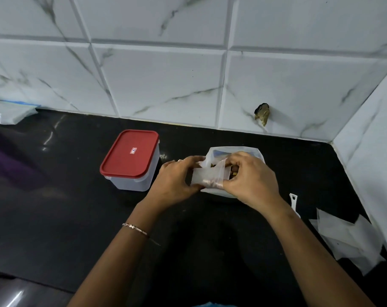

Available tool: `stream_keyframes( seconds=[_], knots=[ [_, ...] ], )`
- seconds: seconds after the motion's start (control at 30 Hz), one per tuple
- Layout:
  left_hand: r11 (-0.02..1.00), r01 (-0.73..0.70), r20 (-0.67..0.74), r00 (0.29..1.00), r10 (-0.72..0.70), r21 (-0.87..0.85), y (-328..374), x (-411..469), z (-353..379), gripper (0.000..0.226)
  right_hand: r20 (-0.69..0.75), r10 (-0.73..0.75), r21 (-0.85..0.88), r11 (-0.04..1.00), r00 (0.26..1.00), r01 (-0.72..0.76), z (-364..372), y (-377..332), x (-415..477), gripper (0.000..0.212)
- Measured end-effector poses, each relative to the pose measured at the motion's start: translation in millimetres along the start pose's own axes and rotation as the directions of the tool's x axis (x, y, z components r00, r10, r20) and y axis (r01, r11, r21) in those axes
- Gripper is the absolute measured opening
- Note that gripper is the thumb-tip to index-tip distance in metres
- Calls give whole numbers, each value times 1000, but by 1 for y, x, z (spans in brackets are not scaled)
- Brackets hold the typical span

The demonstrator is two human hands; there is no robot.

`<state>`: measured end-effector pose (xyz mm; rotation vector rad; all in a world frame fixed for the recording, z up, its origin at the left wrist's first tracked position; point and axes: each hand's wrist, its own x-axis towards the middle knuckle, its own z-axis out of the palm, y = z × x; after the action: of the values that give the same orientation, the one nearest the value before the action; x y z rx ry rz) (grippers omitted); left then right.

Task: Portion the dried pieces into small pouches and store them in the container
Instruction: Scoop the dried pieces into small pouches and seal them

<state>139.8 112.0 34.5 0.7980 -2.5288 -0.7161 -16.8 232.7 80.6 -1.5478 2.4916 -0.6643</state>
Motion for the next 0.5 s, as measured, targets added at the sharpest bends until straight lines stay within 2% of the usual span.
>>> stream_keyframes(
  seconds=[0.07, 0.2, 0.27, 0.43, 0.5],
  knots=[
    [1000, 18, 18, 1000, -18, 16, -7, 2, 0, 67, -17, -23, -57, 998, 1000, 22, 0, 0, -1, 55],
    [1000, 2, 86, 996, -1, -10, -1, 2, 5, 100, 39, -103, -42, 994, 994, 105, 5, 2, -2, 33],
    [999, -30, 94, 995, 32, -23, 10, 3, 7, 104, 68, -121, -11, 993, 990, 122, 8, 0, -1, 28],
    [992, -29, 68, 997, 37, -125, 25, 5, 10, 76, 83, -119, 33, 993, 989, 117, 7, -3, -3, 27],
    [990, -29, 61, 997, 38, -140, 27, 4, 11, 73, 69, -111, 42, 993, 991, 109, 5, -3, -5, 29]
  ],
)
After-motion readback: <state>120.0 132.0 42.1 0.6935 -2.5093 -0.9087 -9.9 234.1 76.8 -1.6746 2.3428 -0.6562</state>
